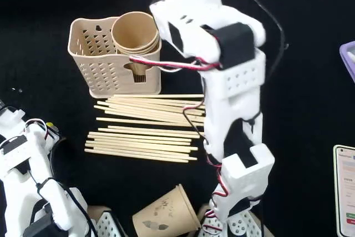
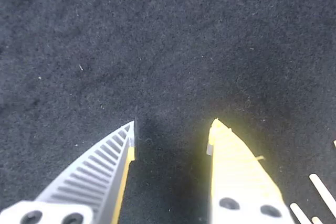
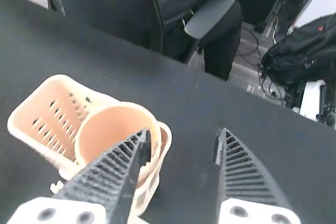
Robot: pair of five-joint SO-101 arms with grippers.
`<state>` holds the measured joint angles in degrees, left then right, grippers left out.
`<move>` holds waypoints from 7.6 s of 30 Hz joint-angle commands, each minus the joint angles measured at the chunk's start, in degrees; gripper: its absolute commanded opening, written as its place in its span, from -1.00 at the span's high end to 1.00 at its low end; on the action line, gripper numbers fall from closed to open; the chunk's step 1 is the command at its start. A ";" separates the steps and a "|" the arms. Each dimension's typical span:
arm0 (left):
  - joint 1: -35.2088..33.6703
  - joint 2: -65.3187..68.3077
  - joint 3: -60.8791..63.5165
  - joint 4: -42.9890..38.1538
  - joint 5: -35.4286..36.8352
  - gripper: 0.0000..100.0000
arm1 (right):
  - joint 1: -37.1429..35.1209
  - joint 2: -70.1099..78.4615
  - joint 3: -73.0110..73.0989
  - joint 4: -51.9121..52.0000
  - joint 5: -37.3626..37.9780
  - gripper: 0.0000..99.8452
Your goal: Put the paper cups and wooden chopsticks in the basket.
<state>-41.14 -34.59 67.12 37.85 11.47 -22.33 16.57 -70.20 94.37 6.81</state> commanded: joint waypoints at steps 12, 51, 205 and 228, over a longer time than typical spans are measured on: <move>-0.22 -1.41 -1.63 -0.53 0.35 0.55 | -3.60 -33.01 38.29 6.77 -0.44 0.60; -7.34 -1.23 -3.21 -0.97 4.40 0.55 | -33.85 -68.88 131.21 -11.43 51.78 0.60; -5.58 -1.41 -2.68 -0.53 3.96 0.55 | -26.73 -31.16 121.19 -45.45 10.81 0.98; -5.32 -1.41 -2.77 -0.53 3.96 0.55 | -17.14 -49.45 128.31 -35.96 16.79 0.98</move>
<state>-46.77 -34.59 67.12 37.85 15.34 -41.49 -30.64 55.87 58.42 22.81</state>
